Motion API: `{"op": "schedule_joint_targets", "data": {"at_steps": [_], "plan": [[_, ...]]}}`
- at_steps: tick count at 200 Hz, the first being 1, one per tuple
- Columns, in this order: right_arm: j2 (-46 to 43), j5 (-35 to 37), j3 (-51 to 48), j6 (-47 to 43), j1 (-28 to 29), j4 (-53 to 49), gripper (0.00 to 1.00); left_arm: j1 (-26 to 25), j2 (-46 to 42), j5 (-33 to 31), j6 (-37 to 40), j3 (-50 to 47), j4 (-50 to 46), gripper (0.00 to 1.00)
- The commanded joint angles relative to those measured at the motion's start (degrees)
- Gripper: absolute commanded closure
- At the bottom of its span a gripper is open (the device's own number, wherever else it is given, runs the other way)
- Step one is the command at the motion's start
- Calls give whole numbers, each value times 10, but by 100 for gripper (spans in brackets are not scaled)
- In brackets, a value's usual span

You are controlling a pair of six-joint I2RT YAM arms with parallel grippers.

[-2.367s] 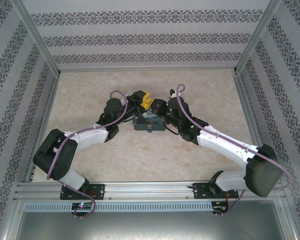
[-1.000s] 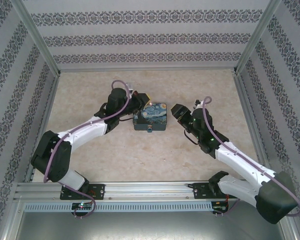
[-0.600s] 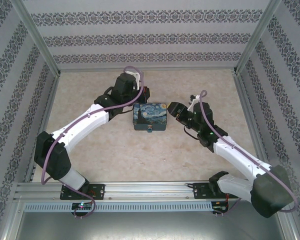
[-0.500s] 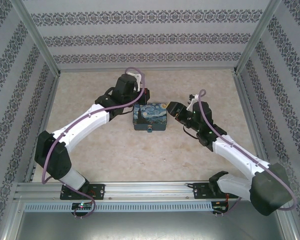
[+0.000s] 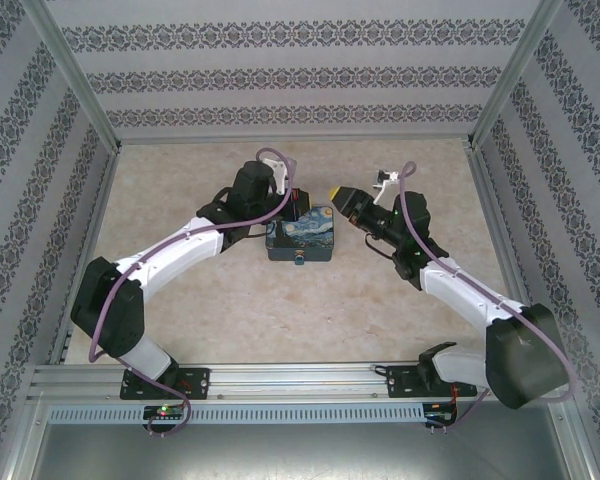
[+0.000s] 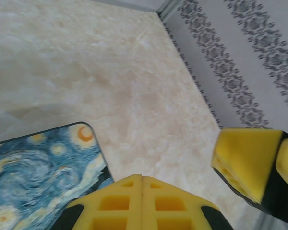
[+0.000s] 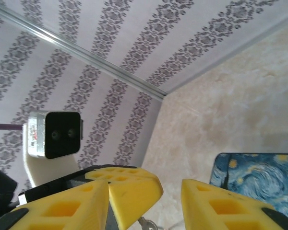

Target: Unlock the padlock with the key

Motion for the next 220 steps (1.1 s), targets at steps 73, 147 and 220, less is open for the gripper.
{"op": "schedule_joint_targets", "data": {"at_steps": [73, 147, 220], "plan": [[27, -35, -31, 24, 25, 139, 59, -2, 13, 60, -176, -36, 232, 100], [48, -35, -27, 34, 34, 158, 60, -2, 15, 60, -198, -43, 253, 100], [48, -45, -31, 36, 35, 166, 74, -2, 29, 55, -210, -41, 254, 100]]}}
